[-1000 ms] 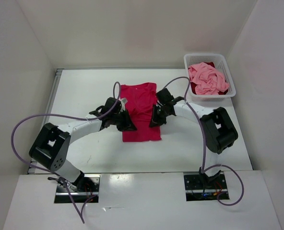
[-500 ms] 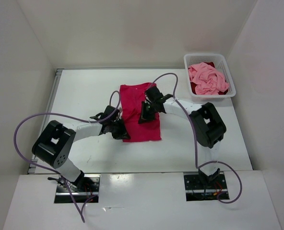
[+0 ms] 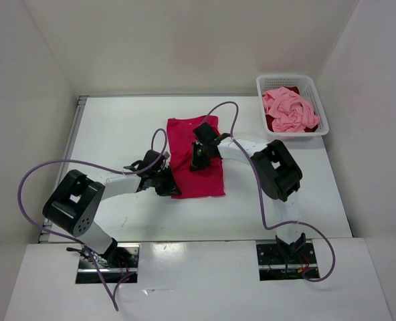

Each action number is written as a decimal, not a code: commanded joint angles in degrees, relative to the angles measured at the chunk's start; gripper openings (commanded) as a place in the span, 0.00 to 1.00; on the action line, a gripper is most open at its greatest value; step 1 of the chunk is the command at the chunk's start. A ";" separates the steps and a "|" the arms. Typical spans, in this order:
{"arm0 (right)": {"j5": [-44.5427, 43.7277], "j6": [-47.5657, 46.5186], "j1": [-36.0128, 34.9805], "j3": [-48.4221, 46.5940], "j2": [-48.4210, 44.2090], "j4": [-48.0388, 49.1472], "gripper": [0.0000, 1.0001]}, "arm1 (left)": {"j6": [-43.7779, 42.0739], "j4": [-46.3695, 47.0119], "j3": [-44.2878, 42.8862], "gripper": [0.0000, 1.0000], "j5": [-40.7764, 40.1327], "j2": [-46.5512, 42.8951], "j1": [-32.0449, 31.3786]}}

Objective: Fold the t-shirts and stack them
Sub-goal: Fold the folded rectangular tshirt in 1/3 of the way

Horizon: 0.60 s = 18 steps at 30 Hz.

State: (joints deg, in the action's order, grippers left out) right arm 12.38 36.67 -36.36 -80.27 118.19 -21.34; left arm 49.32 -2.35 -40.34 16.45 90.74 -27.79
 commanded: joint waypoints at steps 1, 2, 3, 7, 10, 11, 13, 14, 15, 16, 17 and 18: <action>-8.15 0.25 -0.29 -3.57 0.20 6.03 0.08 | -1.77 -1.95 2.45 0.19 -1.07 -0.48 -0.07; -9.47 -0.27 -0.29 -4.80 0.20 6.66 0.08 | -1.77 -1.96 2.46 0.19 -1.07 -0.48 -0.07; -12.27 -0.80 -0.29 -5.59 0.89 7.19 0.08 | -1.77 -1.96 2.46 0.19 -1.07 -1.00 -0.07; -19.93 -1.42 -0.29 -10.86 2.39 8.60 0.10 | -2.30 -3.19 2.98 0.19 -1.59 -2.75 -0.07; -22.75 -1.95 -0.29 -17.35 2.39 8.60 0.10 | -2.30 -4.24 2.98 0.19 -2.12 -4.78 -0.07; -22.75 -2.64 -0.29 -18.59 2.39 7.64 0.10 | -2.30 -4.85 2.98 0.19 -2.12 -5.91 -0.07; -22.14 -2.65 -0.29 -21.23 1.26 5.28 0.10 | -2.30 -5.47 2.98 0.19 -2.74 -7.06 -0.07; -22.14 -2.65 -0.29 -21.24 0.64 4.13 0.11 | -2.30 -5.99 2.98 0.20 -2.74 -8.11 -0.07; -19.96 -3.17 -0.29 -20.55 -0.15 2.99 0.12 | -2.30 -6.00 2.98 0.20 -3.35 -8.73 -0.07; -18.46 -3.18 -0.29 -19.15 -2.33 2.28 0.12 | -2.30 -6.61 2.37 0.20 -3.35 -8.74 -0.07; -16.79 -3.18 -0.29 -17.13 -3.83 2.27 0.12 | -2.30 -6.62 2.37 0.20 -3.35 -9.52 -0.07; -13.38 -3.18 -0.29 -11.89 -5.41 2.27 0.12 | -2.30 -6.62 2.37 0.20 -3.35 -10.40 -0.07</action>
State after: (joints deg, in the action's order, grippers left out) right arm -5.28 34.70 -36.36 -97.71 118.63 -17.10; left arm 48.07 -7.77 -37.60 14.15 83.20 -27.79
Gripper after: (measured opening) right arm 0.118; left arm 0.197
